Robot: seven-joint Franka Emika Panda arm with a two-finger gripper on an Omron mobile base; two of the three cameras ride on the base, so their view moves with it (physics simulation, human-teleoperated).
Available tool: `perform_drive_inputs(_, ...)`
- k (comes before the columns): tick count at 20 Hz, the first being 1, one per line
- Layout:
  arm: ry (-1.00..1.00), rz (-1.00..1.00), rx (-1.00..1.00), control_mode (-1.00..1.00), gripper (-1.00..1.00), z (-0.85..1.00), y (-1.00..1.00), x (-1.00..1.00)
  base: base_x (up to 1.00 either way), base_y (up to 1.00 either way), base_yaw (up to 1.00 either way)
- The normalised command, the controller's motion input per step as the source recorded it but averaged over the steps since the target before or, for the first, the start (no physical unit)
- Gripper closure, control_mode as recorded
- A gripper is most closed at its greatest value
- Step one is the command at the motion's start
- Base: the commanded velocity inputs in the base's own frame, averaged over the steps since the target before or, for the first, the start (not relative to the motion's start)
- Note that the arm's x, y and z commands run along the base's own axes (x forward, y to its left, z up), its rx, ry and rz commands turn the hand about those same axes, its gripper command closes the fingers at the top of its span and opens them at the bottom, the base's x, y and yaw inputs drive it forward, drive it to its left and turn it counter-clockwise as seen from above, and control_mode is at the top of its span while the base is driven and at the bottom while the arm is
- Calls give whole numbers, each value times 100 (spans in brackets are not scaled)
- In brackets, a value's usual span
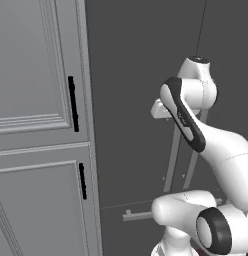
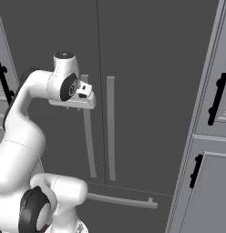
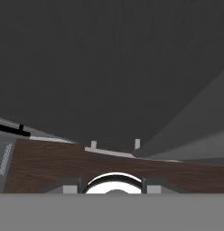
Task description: Grab a lemon wedge from the fridge and one ice cube from the ice bowl, and put them in the glass of lemonade.
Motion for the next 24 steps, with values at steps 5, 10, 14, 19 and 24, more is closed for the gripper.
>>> perform_drive_inputs(5,0,-1,4,-100,-100,-3,-3,-56,0,0,0)
perform_drive_inputs(10,0,-3,0,-100,-100,-13,0,-77,0,0,0)
perform_drive_inputs(14,1,-4,0,-100,-100,-14,0,-36,0,0,0)
perform_drive_inputs(19,0,-1,0,-100,-100,-5,-2,-2,0,0,0)
perform_drive_inputs(24,0,0,0,-100,-100,0,0,0,0,0,0)
